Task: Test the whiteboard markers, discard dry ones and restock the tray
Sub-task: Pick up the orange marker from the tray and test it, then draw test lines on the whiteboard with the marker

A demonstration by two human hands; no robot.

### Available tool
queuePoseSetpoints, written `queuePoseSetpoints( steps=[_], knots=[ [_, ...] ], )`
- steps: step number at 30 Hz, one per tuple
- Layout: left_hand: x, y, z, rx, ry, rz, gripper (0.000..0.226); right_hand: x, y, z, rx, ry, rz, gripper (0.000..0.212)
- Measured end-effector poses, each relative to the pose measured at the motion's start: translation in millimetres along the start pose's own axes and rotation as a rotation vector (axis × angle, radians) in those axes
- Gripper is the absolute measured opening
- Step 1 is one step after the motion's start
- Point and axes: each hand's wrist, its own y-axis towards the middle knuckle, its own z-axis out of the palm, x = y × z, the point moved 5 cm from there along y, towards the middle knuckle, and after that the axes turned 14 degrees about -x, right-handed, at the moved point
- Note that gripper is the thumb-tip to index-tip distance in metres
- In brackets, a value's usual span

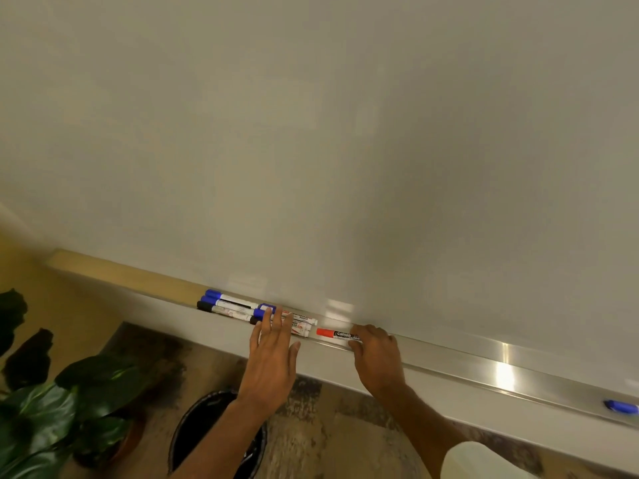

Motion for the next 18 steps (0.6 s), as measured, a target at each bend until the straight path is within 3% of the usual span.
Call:
queuePoseSetpoints(
  steps=[7, 18],
  knots=[
    [5.9, 2.1, 16.5, 0.001, -0.024, -0.022, 0.079, -1.9, -2.5, 25.6, 0.083, -0.052, 0.002, 0.027],
    [9.1, 3.6, 24.2, 0.023, -0.02, -0.035, 0.089, -1.0, -3.1, 43.5, 0.061, -0.1, -0.058, 0.023]
  ],
)
